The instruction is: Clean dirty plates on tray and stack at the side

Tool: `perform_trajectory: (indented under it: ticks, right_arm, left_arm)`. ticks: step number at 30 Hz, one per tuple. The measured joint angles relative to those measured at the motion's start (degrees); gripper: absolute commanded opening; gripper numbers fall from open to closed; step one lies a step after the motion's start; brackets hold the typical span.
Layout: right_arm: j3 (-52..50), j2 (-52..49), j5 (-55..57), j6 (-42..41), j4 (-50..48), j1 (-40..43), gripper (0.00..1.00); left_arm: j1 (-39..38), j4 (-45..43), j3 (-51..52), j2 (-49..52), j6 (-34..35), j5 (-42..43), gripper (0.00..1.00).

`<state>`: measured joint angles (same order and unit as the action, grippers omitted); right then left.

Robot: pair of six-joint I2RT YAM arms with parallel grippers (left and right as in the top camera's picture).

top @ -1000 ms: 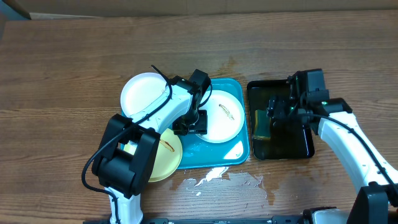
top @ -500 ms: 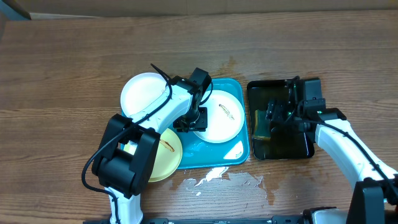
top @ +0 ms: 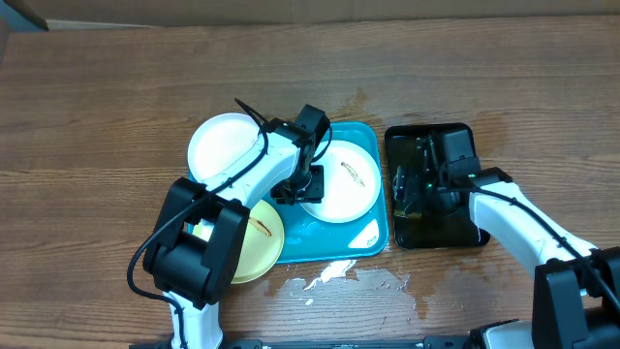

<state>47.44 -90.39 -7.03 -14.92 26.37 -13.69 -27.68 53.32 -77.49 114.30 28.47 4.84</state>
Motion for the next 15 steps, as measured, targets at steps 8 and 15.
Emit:
perform_trajectory:
  ticks: [8, 15]
  right_arm:
    - [0.00, 0.00, 3.30, -0.02, 0.07, -0.61, 0.72]
    - [0.00, 0.00, 4.02, -0.07, -1.42, -0.61, 0.62]
  left_arm:
    - [0.00, -0.15, 0.00, 0.00, 0.09, 0.00, 0.45]
    - [0.00, -0.22, 0.00, 0.00, 0.11, 0.00, 0.45]
